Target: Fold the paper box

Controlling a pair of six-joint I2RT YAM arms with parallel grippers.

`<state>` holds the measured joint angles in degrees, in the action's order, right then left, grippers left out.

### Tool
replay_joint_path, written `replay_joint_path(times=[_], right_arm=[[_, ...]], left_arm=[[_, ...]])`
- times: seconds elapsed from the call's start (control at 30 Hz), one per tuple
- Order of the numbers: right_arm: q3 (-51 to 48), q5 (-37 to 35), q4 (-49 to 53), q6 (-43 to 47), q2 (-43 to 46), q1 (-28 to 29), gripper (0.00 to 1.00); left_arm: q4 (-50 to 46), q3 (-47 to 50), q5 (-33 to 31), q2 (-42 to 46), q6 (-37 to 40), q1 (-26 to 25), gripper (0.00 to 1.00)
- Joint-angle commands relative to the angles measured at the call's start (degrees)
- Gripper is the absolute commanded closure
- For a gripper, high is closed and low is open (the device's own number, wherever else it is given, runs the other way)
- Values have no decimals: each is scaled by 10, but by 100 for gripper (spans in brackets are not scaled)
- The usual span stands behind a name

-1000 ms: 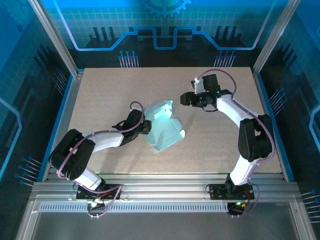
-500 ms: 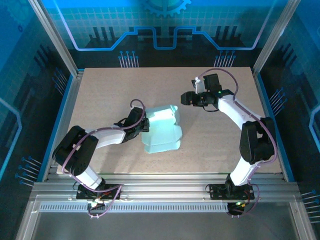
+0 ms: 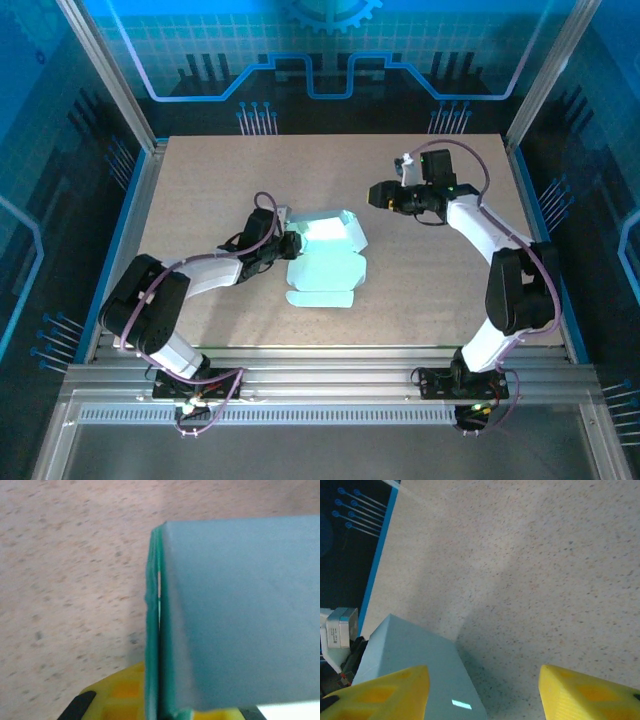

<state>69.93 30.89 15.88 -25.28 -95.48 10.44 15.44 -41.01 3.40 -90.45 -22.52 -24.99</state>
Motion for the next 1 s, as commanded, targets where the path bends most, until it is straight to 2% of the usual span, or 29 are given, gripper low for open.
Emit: replay_joint_path(times=[0.0, 0.2, 0.33, 0.57, 0.73, 0.97], right_arm=[[-8, 72, -36, -28, -18, 2, 39], [-7, 131, -67, -52, -57, 25, 40], [-8, 166, -107, -87, -78, 48, 46], [-2, 195, -173, -147, -107, 101, 52], [-6, 207, -205, -174, -110, 118, 62], [-11, 220, -201, -164, -110, 130, 70]], left_arm=[[35, -16, 70, 8, -11, 5, 95], [113, -8, 139, 3, -24, 5, 94], [155, -12, 173, -10, -36, 5, 94], [170, -26, 175, -26, -51, 5, 93], [169, -31, 154, -32, -70, 6, 94], [141, -62, 126, -48, -116, 6, 98]])
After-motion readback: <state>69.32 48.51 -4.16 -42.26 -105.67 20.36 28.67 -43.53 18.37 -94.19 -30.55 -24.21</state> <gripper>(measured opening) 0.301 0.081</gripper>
